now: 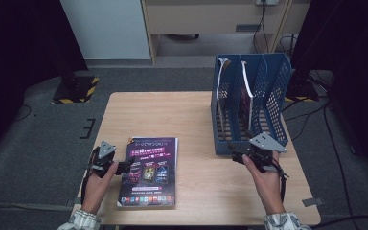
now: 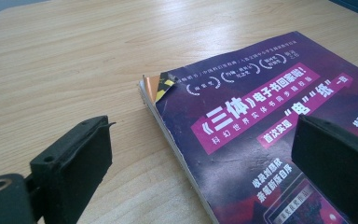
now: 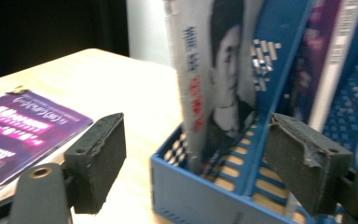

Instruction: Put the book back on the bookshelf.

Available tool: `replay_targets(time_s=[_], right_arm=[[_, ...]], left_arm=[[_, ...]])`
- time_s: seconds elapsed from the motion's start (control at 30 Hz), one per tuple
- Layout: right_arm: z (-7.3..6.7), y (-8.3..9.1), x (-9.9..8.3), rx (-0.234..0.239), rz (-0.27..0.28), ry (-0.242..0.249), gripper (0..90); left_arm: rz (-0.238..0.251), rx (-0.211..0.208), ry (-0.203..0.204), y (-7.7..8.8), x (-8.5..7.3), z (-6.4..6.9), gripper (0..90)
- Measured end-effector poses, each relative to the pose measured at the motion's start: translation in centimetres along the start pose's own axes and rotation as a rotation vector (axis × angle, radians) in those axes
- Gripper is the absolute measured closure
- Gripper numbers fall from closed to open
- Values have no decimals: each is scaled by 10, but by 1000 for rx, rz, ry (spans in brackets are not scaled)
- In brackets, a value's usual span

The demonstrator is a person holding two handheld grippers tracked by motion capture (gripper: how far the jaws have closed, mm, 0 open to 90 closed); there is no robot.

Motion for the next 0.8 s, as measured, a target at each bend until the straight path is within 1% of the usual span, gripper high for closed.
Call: replay_targets(time_s=[0.07, 0.1, 0.17, 0.2, 0.27, 0.3, 0.4, 0.47, 0.67, 0.8], right_arm=[[-6, 0, 0, 15, -4, 7, 188], [-9, 0, 0, 23, 2, 11, 188], [-12, 0, 0, 26, -4, 26, 186], [-15, 0, 0, 34, -4, 33, 166], [-18, -1, 0, 46, -6, 34, 161], [-19, -2, -1, 41, -6, 44, 161], [-23, -4, -2, 52, -11, 64, 146], [-25, -5, -1, 48, -6, 75, 146], [-35, -6, 0, 65, -3, 92, 107], [-41, -8, -1, 76, -7, 103, 97]], left_arm=[[0, 1, 1, 0, 0, -1, 46], [1, 1, 1, 0, 0, -1, 46], [1, 2, 0, 0, 0, -1, 46], [0, 2, -1, 0, 0, -1, 47], [2, 2, -1, 0, 1, -1, 47], [3, 1, -2, 0, 1, -1, 47], [1, -2, -3, -1, 1, 0, 47], [-2, -6, -5, -1, 1, 1, 46], [1, -7, -4, 0, 1, 1, 47], [3, -7, -3, 0, 1, 0, 47]])
Point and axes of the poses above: each handheld gripper's, and its own axes: y roughly backward along the jaws, x roughly out of its top, z roughly to its right, the point moved 9 cm from there along -y, roughly forward along the jaws, and after that the axes turned 2 degrees about -x, right-handed, at the moved point
